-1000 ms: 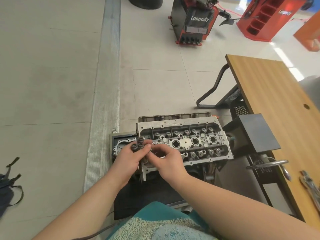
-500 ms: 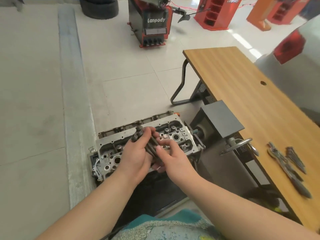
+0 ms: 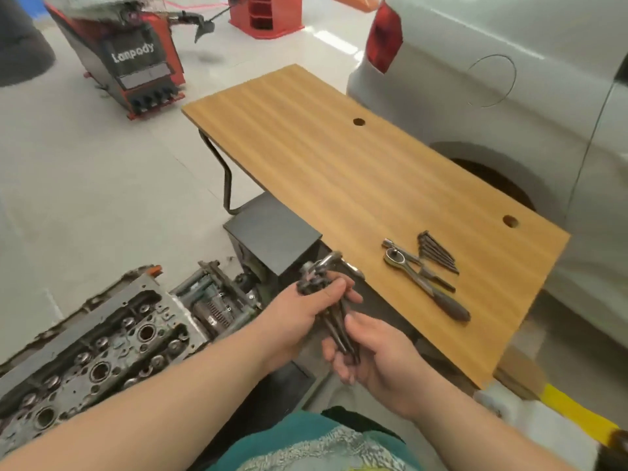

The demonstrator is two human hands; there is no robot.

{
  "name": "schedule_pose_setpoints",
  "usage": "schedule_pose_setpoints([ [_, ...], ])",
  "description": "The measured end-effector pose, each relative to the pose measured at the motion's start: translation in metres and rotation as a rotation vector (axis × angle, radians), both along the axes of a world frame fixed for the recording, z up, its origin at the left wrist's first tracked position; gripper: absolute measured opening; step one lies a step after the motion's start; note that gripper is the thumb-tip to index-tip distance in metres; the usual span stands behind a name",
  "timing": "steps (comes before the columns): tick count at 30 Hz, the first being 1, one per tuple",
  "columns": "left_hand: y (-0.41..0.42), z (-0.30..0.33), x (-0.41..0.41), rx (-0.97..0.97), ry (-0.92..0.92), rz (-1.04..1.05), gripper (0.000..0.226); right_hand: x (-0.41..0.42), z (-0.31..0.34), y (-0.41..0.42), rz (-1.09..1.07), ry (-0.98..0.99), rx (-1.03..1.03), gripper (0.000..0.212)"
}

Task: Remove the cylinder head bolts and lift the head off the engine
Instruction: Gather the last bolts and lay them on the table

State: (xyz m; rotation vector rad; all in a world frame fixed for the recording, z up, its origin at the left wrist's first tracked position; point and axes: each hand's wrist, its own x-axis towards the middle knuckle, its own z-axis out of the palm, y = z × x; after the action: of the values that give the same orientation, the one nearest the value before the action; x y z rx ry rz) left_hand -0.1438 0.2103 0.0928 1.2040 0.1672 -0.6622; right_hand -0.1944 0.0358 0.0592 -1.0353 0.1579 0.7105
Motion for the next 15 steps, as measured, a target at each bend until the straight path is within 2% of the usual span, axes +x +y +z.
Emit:
schedule_pose_setpoints([
  [3, -0.065, -0.018, 0.029, -0.07, 0.089, -0.132, 0.039, 0.017, -0.008, -0.068, 0.0, -0.037, -0.166, 0.019],
  [7, -0.129, -0.056, 0.059, 0.082, 0.137, -0.324, 0.049, 0.045, -0.03, -0.152, -0.097, -0.01, -0.452, 0.014],
  [11, -0.151, -0.094, 0.071, 0.223, 0.344, -0.198, 0.045, 0.092, -0.059, -0.227, -0.198, 0.085, -0.762, 0.016],
  [15, -0.164, -0.113, 0.083, 0.266, 0.44, -0.078, 0.042, 0.153, -0.106, -0.289, -0.365, 0.054, -1.048, 0.021],
])
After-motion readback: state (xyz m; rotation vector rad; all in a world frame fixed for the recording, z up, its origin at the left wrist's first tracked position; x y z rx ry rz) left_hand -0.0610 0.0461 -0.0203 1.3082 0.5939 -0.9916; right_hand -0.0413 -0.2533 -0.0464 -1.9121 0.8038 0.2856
